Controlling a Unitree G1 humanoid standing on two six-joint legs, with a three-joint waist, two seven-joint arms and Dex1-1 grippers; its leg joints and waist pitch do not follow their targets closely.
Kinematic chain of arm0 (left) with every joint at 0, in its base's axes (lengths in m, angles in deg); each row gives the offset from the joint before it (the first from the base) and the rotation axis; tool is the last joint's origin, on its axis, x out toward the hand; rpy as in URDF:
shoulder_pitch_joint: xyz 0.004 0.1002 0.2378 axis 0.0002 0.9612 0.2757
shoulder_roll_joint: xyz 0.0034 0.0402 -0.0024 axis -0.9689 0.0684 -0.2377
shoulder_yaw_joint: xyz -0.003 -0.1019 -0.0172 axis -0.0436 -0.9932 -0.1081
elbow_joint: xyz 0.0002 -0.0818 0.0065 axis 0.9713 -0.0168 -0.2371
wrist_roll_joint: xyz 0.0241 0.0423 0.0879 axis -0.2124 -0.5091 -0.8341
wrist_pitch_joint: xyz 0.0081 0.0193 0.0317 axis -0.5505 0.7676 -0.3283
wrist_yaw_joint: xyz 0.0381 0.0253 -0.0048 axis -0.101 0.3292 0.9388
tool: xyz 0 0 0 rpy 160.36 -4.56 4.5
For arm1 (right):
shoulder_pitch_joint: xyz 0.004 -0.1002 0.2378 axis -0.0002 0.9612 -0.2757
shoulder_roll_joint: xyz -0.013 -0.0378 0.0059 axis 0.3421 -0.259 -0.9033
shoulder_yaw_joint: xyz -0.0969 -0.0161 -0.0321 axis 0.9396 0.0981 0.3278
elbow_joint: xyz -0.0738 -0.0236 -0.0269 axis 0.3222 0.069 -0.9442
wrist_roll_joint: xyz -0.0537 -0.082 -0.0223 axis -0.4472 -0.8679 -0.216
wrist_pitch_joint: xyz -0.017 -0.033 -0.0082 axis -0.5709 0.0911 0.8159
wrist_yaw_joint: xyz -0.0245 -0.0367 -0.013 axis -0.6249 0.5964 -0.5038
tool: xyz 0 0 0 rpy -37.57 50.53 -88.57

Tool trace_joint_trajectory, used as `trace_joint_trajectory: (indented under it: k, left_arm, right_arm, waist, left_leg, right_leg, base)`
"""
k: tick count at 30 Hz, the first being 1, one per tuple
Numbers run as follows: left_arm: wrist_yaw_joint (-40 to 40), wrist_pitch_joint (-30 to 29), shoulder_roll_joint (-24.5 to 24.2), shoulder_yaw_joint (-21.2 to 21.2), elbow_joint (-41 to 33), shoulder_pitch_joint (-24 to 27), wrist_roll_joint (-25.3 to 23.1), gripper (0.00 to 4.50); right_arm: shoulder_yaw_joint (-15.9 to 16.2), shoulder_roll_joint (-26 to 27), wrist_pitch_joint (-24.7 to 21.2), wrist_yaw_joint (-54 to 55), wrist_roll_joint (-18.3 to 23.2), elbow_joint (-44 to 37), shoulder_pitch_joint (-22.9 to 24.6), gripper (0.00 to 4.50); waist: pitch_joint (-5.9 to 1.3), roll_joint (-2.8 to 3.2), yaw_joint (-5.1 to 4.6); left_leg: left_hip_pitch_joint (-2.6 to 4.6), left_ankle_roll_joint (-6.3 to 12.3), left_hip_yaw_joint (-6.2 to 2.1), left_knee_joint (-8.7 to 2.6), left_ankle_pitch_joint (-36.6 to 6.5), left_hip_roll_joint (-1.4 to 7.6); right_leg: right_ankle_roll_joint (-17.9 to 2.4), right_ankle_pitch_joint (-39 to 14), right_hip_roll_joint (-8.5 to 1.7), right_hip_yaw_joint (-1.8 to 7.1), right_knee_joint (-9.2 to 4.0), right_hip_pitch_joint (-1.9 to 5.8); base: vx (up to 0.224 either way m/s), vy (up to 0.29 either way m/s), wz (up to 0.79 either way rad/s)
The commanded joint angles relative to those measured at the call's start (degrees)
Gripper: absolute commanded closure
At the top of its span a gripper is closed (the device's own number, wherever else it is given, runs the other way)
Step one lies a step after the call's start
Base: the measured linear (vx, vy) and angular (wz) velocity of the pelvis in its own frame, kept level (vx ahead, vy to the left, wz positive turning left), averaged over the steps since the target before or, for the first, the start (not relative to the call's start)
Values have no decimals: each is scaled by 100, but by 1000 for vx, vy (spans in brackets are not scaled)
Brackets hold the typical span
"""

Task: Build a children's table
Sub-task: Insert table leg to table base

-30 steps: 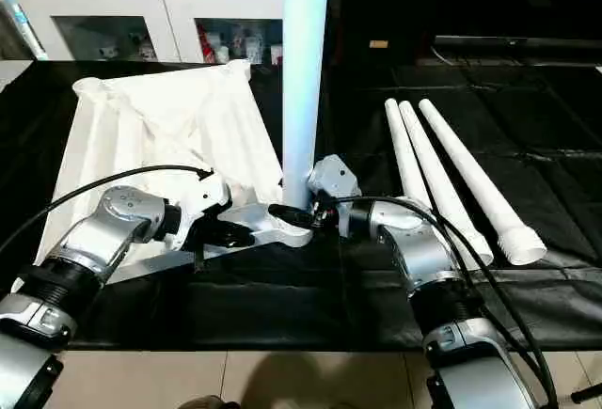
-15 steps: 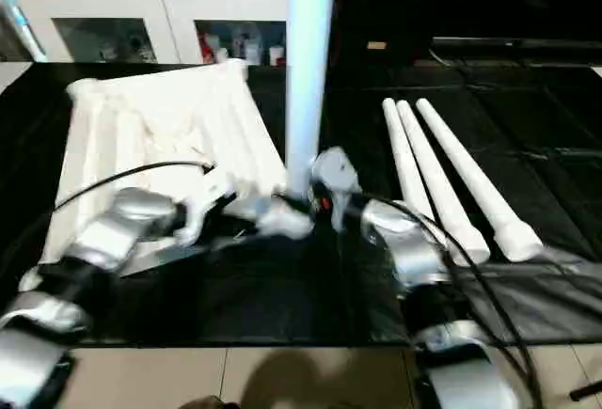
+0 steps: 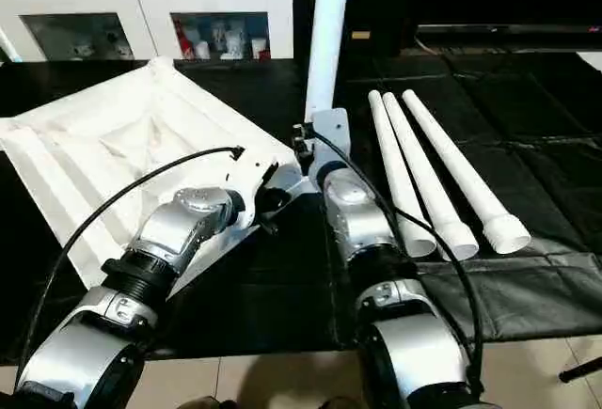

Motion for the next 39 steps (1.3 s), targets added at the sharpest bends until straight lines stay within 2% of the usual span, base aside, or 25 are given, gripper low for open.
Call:
trace_joint_trajectory:
  k: [1,3,8,9,11,13,15,22,24,33,34,35,38,39]
  left_arm:
    - [-357,150,14,-232,-388,-403,-8,450]
    - [-362,149,9,-229,-392,-399,7,450]
    - [-278,159,-34,-200,-420,-376,13,450]
    - [-271,150,-47,-199,-424,-370,19,450]
    - [-255,145,-70,-187,-423,-359,24,450]
    - [-244,141,-78,-185,-419,-354,31,450]
    - [-225,141,-91,-177,-409,-353,35,450]
    - [-52,231,-245,-70,-297,-327,-10,450]
    - [33,251,-303,-23,-300,-311,-14,450]
    - [286,211,-462,141,-471,-190,-41,450]
    - [295,209,-467,147,-479,-186,-40,450]
    - [318,205,-479,153,-486,-179,-35,450]
    - [340,234,-509,153,-460,-182,-36,450]
    - [347,241,-520,150,-452,-181,-33,450]
  right_arm:
    - [221,450,-366,-196,138,429,170,256]
    - [217,459,-398,-160,151,445,151,256]
    - [93,482,-469,-123,134,485,123,256]
    - [53,483,-455,-162,161,485,119,221]
    - [1,480,-451,-194,201,479,111,184]
    - [-10,475,-454,-206,217,477,106,177]
    - [-23,464,-451,-217,225,473,97,143]
    - [-81,374,-499,-315,214,152,234,104]
    - [-71,319,-507,-388,215,13,325,83]
    - [-103,149,-496,-566,229,-386,520,5]
    - [-93,137,-497,-578,214,-431,532,5]
    - [-60,108,-508,-655,191,-599,582,5]
    - [27,64,-564,-798,173,-888,707,5]
    - [68,47,-576,-836,161,-972,757,5]
  waist:
    - [-395,-47,45]
    - [-400,-44,48]
    - [-408,-37,46]
    - [-406,-33,49]
    - [-408,-39,42]
    - [-405,-35,29]
    - [-409,-29,11]
    - [-421,6,59]
    - [-419,36,66]
    - [-422,24,72]
    - [-422,30,76]
    - [-421,10,92]
    - [-426,18,111]
    - [-423,38,116]
  left_leg:
    - [90,469,-144,-347,-1069,377]
    - [91,388,-150,-357,-1072,386]
    - [87,399,-147,-351,-1019,378]
    - [83,406,-146,-348,-1005,374]
    - [83,421,-147,-349,-1000,375]
    - [68,415,-154,-355,-1002,377]
    - [84,399,-150,-349,-1034,377]
    - [97,407,-151,-353,-926,397]
    - [93,398,-156,-351,-938,395]
    - [97,370,-158,-354,-960,404]
    - [99,369,-158,-353,-948,406]
    - [91,396,-151,-345,-887,400]
    - [95,432,-155,-341,-808,409]
    - [101,433,-155,-345,-827,411]
  right_leg:
    - [-1396,-1067,-534,262,-463,332]
    - [-1338,-1111,-533,274,-460,330]
    - [-1386,-881,-538,277,-438,339]
    - [-1394,-874,-541,276,-439,342]
    - [-1402,-864,-541,276,-436,344]
    - [-1407,-865,-546,273,-434,354]
    - [-1419,-907,-543,272,-441,343]
    - [-1476,-536,-535,276,-401,345]
    - [-1488,-525,-545,277,-405,352]
    - [-1536,-472,-544,273,-394,360]
    - [-1536,-469,-547,274,-391,359]
    - [-1533,-443,-552,278,-389,365]
    - [-1515,-358,-550,276,-378,359]
    - [-1509,-373,-544,274,-383,351]
  base:
    - [0,0,0]
    - [0,0,0]
    - [0,0,0]
    - [0,0,0]
    - [0,0,0]
    - [0,0,0]
    - [0,0,0]
    - [0,0,0]
    - [0,0,0]
    - [0,0,0]
    - [0,0,0]
    - [0,0,0]
    - [0,0,0]
    - [0,0,0]
